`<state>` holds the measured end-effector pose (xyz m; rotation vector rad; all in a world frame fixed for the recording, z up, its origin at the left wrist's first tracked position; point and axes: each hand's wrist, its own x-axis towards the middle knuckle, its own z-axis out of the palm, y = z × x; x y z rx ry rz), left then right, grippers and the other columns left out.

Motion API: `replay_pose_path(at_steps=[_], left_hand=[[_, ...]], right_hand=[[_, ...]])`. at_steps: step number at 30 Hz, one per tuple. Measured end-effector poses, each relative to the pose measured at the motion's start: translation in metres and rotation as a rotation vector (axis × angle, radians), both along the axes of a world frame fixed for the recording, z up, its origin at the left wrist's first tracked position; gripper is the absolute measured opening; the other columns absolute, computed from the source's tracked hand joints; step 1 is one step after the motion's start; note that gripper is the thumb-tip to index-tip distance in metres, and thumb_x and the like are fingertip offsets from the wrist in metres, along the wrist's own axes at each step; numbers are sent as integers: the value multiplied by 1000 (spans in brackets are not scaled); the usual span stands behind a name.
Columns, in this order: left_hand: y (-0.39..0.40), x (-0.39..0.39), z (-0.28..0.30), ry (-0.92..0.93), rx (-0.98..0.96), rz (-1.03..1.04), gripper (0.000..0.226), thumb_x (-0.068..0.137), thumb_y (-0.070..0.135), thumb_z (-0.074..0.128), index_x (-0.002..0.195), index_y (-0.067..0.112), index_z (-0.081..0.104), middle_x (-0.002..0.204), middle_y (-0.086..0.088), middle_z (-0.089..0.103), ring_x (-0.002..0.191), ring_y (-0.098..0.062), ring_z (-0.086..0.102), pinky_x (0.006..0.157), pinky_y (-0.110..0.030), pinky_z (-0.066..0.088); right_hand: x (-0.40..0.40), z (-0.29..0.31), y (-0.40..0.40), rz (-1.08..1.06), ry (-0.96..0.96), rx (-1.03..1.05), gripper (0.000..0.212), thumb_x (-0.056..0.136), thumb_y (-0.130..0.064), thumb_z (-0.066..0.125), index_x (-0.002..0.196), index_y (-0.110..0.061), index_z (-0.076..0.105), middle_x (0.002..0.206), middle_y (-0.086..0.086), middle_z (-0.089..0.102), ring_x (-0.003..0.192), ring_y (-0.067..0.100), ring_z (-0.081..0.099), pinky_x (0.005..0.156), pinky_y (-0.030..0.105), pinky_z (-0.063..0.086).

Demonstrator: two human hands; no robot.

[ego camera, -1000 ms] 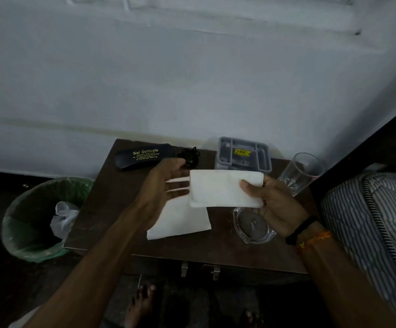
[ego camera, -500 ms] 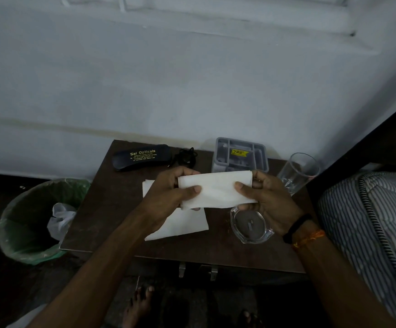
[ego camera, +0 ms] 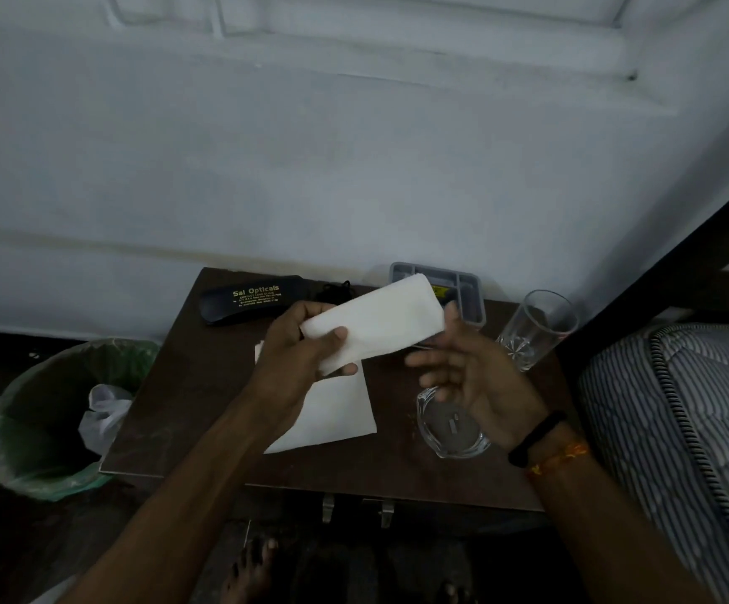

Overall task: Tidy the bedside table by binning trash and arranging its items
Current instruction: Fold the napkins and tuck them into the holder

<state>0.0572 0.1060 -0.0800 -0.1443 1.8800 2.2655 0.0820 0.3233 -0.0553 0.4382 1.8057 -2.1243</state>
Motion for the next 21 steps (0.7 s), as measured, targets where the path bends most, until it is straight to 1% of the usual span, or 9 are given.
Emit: replay_pose_path(at_steps=[3,5,8,11,14,15,17,19,21], left_hand=[[14,5,-1,-10,43,-31,25,89,1,62,112,1,54,117,-13,60,95,-25,68,64,-33,59],[19,7,-2,-11,46,-51,25,89,2,63,111,3,53,116,-12,61,91,-25,70,65,-37,60],[22,7,-6,-19,-34,-88,29,87,5,67,113,8,54,116,-10,62,102,-27,66,73,-41,60],[22,4,-10,-19,-210,-186,34,83,10,72,113,17,58,116,-3,66,107,-22,63,86,-44,58],[25,2,-11,-27,-339,-270,36,83,13,72,114,24,59,112,5,68,103,-15,64,84,-36,56],[27,2,-11,-41,-344,-280,35,84,16,71,115,25,58,112,6,68,102,-13,64,82,-33,56],[30,2,-10,-60,-317,-273,29,89,25,67,116,26,58,113,7,67,102,-13,65,84,-34,56],[32,2,-9,-19,-318,-257,27,92,30,62,118,25,59,117,6,67,103,-12,65,87,-35,56],[33,1,-8,21,-321,-248,30,93,30,60,123,27,57,121,6,66,106,-11,65,87,-36,57]], right_hand=[[4,-2,-22,89,-14,-105,41,83,-33,69,114,-6,65,92,12,72,61,13,63,46,20,51],[1,-8,-27,9,17,-114,32,84,-14,71,112,-1,65,83,9,70,58,9,62,46,17,50],[-6,-10,-22,-124,81,-28,25,84,-3,71,106,7,65,78,14,65,53,9,58,45,17,48],[-9,-12,-17,-121,159,140,22,86,-4,70,105,7,65,64,12,64,45,13,54,43,21,47],[-6,-15,-15,12,211,330,22,91,-16,67,110,-5,65,61,12,66,44,18,57,41,26,49],[-6,-16,-14,59,218,406,22,91,-20,67,110,-10,65,63,11,68,44,17,58,41,26,49],[-7,-19,-11,95,238,506,20,90,-24,68,109,-17,64,66,6,70,44,12,60,40,24,48],[-9,-19,-8,76,274,556,18,88,-28,70,102,-16,66,65,3,70,44,11,62,41,24,48],[-12,-17,-7,28,316,578,19,85,-28,74,90,-12,67,62,6,70,46,16,63,43,27,51]])
